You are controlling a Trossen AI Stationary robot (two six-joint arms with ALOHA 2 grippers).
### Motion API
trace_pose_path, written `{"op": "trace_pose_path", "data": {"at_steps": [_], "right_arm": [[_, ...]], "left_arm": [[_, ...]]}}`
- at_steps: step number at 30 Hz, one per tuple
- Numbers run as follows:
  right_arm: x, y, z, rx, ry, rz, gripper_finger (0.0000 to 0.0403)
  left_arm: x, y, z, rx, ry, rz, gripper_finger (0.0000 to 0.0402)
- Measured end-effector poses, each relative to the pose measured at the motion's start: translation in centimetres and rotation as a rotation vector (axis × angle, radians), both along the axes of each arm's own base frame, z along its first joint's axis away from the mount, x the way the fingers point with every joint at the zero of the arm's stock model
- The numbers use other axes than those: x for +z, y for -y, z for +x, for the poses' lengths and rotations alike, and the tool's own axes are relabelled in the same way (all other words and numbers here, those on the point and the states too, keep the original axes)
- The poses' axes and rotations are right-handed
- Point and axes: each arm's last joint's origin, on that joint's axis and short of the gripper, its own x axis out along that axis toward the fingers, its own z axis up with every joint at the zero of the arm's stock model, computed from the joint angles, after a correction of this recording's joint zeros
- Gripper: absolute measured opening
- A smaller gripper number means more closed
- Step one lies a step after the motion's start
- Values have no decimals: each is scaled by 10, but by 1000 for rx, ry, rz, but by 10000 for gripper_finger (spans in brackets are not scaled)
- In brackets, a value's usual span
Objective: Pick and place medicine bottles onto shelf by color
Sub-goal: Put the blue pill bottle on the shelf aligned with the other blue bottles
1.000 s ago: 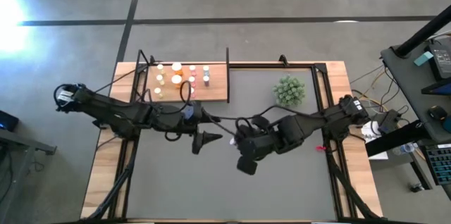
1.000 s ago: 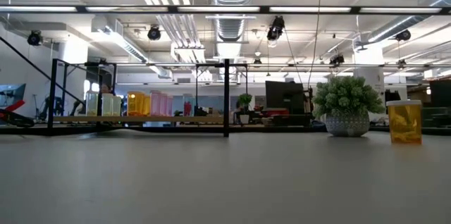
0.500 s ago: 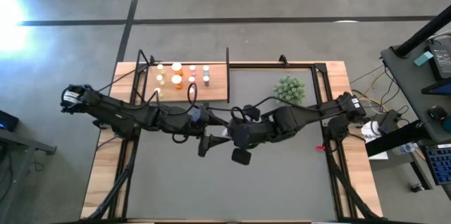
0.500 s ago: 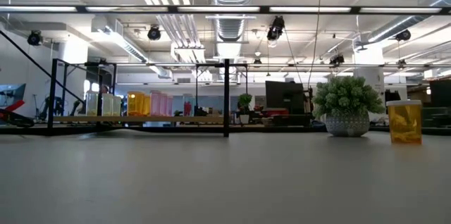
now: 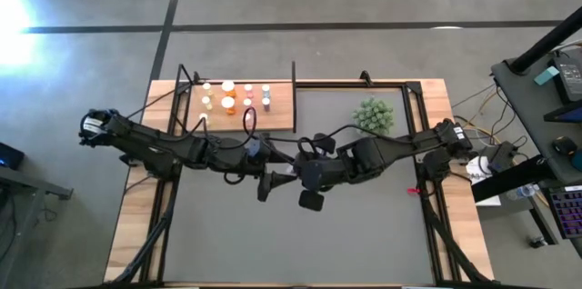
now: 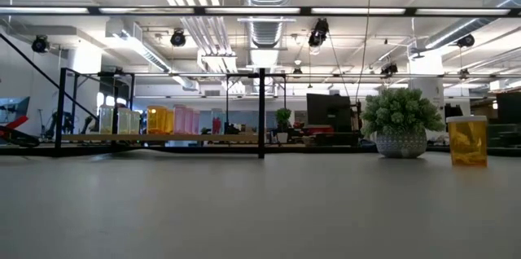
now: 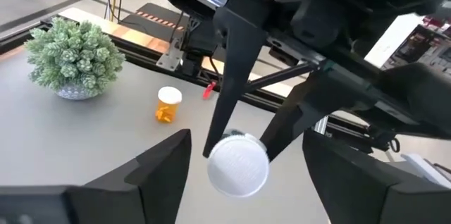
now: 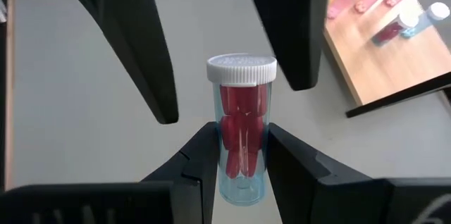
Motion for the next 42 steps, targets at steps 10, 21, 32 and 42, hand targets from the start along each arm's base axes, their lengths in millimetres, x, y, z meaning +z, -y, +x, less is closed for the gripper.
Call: {"op": "trace_pose_path", "data": {"at_steps": [10,21,32,42], "right_arm": [[1,1,-1,-6,6,-7,96],[2,1,-1,-5,8,-5,96],[2,1,-1,-13,9,1,96],[3,0,-1,-34,19,53,128]], "left_arm": [[-1,0,0,-3,-4,-8,182],[-1,0,0,-5,-5,-7,108],[-1,0,0,-8,-3,-10,102],[0,0,0,-13,2,-12,102]]}}
